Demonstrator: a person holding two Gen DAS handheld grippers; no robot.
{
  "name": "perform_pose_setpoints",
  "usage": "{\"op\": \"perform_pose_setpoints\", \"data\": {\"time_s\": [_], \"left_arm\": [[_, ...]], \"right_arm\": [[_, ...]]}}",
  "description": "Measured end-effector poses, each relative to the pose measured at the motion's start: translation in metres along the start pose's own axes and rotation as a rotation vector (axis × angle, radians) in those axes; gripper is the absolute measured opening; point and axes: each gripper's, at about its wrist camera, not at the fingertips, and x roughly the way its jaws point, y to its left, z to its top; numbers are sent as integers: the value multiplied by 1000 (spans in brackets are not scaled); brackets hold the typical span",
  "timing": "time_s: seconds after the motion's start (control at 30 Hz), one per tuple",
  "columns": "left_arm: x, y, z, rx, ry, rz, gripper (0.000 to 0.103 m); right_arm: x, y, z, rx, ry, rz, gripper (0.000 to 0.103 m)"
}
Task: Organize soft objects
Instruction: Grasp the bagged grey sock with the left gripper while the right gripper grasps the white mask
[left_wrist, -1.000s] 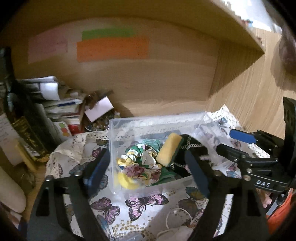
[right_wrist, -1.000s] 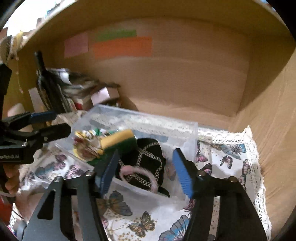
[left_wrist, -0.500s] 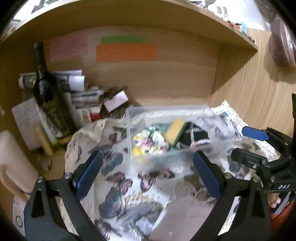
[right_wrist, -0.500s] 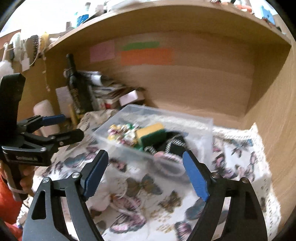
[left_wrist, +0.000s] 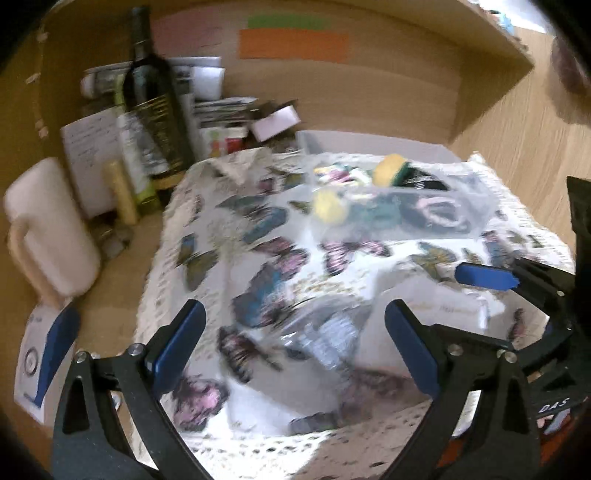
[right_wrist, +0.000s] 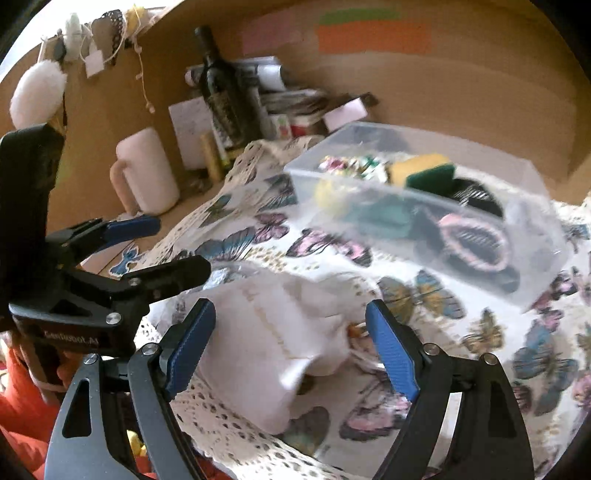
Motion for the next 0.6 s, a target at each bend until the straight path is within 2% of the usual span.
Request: {"op": "perform_pose_setpoints", "data": {"time_s": [0.03,0.07,0.1,0.2,0.23,0.27,0.33,0.47,0.6], "left_arm": [[0,2,-3,-3,3,10,99],[1,4,-7,-9,10,9,99],[1,5,-8,-17,16,7,99],[3,6,-12,-38,34,-8,99],[3,5,-13,-42,36,-15,99],[3,3,-14,-44,38,-26,99],[5,-1,-14,-45,40,-42,99],[16,-15,-15,-33,75,-92,99],[32,-29,-18,-14,110,-88,98]], "right_arm": [[3,0,-1,6,10,8,79],[5,-2,-2,14,15,16,69],[8,-3,-4,22,24,29,63],[6,-8,-7,31,17,9,36],[3,-11,-8,38,12,0,23],[1,-16,-9,52,11,2,16],[-4,-26,-10,89,-6,4,14],[-18,-45,-13,140,-47,-72,13],[-35,-57,-16,165,-87,-128,13]]}}
